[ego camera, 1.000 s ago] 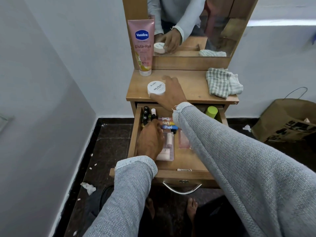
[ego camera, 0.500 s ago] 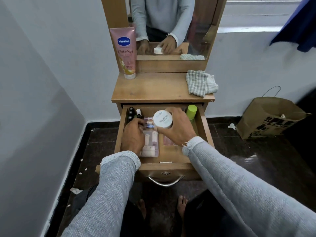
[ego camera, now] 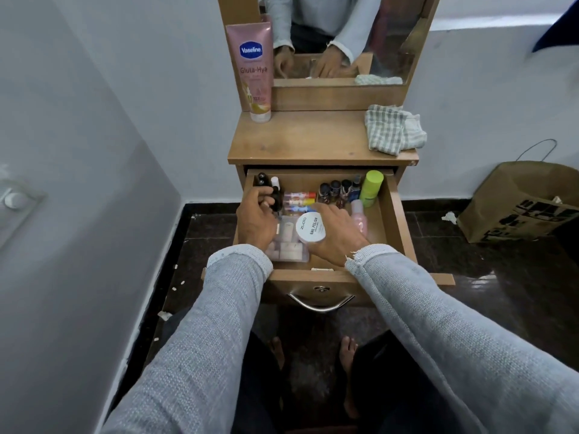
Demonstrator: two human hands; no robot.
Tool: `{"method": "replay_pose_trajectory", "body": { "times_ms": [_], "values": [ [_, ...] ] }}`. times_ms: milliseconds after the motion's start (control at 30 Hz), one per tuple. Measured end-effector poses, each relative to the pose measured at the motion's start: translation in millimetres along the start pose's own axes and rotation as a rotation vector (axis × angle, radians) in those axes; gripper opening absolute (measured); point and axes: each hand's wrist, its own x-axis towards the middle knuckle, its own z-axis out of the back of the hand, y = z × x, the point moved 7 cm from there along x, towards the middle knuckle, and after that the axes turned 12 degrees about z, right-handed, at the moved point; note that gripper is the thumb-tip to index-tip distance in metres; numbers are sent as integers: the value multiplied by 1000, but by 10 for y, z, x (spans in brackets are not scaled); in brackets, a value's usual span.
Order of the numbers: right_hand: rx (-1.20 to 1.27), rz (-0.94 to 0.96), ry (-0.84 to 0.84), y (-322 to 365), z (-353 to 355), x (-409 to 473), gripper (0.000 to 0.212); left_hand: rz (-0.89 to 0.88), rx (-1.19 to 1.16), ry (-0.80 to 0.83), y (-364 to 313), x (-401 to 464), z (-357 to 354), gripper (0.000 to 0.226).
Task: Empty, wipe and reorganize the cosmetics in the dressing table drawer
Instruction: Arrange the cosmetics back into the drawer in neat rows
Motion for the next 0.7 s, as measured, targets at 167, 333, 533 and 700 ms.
{"method": "replay_pose_trajectory", "body": {
  "times_ms": [167,333,533,700],
  "values": [
    [66,-3,76,185,-117,101,84,42,-55,-12,13,4,16,30],
    [73,5,87,389,-344,348,75,55,-22,-17,34,9,-6,28],
    [4,-6,183,430,-504,504,75,21,28,-8,29,34,-49,30],
    [51,11,145,373,-474,463,79,9,26,-10,36,47,-64,31]
  ]
}}
